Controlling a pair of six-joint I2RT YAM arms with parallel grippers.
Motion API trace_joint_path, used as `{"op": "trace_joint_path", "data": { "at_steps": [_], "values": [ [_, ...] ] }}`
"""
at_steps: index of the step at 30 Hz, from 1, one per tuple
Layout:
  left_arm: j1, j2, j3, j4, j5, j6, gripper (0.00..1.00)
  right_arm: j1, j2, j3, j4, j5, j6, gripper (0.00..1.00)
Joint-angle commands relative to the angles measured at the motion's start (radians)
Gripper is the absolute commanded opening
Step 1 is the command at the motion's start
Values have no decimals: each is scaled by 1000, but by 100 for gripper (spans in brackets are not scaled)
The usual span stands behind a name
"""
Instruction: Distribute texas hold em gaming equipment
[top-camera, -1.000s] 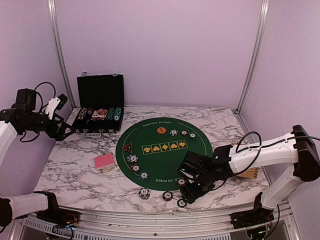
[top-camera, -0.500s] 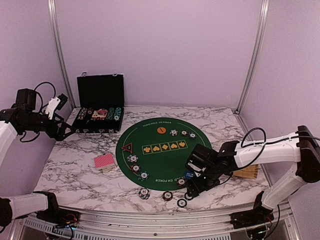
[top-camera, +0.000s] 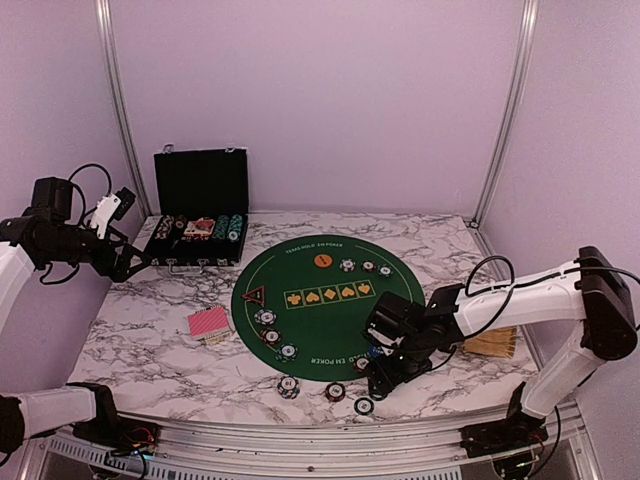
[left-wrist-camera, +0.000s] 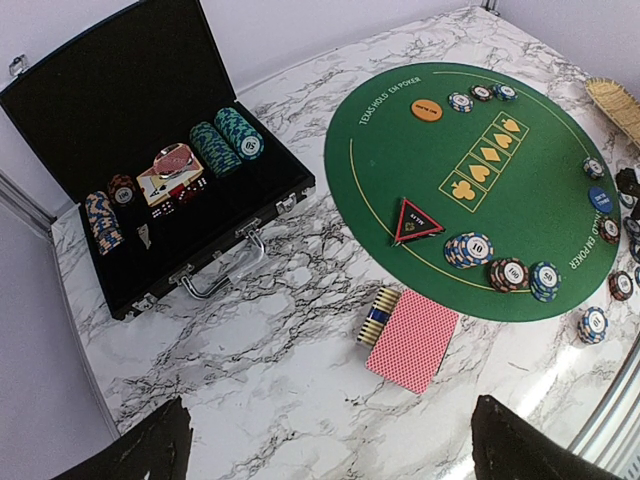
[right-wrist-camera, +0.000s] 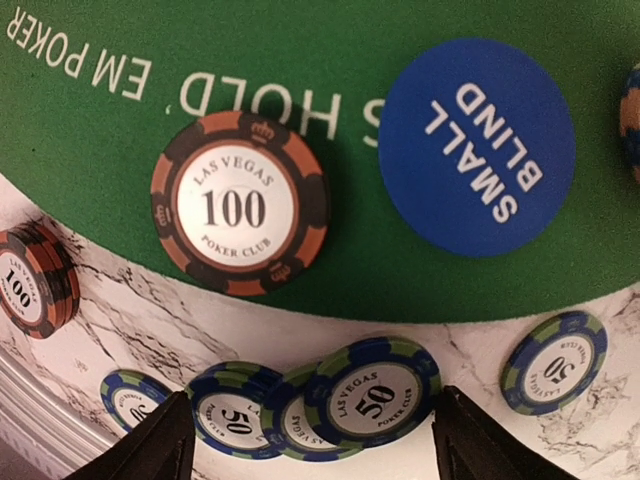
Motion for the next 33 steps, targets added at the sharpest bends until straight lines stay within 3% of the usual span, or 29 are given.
{"op": "trace_joint_path", "data": {
  "at_steps": [1,18,26,33],
  "values": [
    [5,-11,-8,-23,7,10,99,-1,48,10,8,36,-15,80],
    [3,-7,-10,-23,9,14,99,2,65,10,9,83,-15,57],
    [3,-5,-11,-23,12,17,99,2,37,22,1,80,-2,39],
    [3,-7,-13,-23,14,17,99,2,-12,37,-35,90,9,33]
  ]
}}
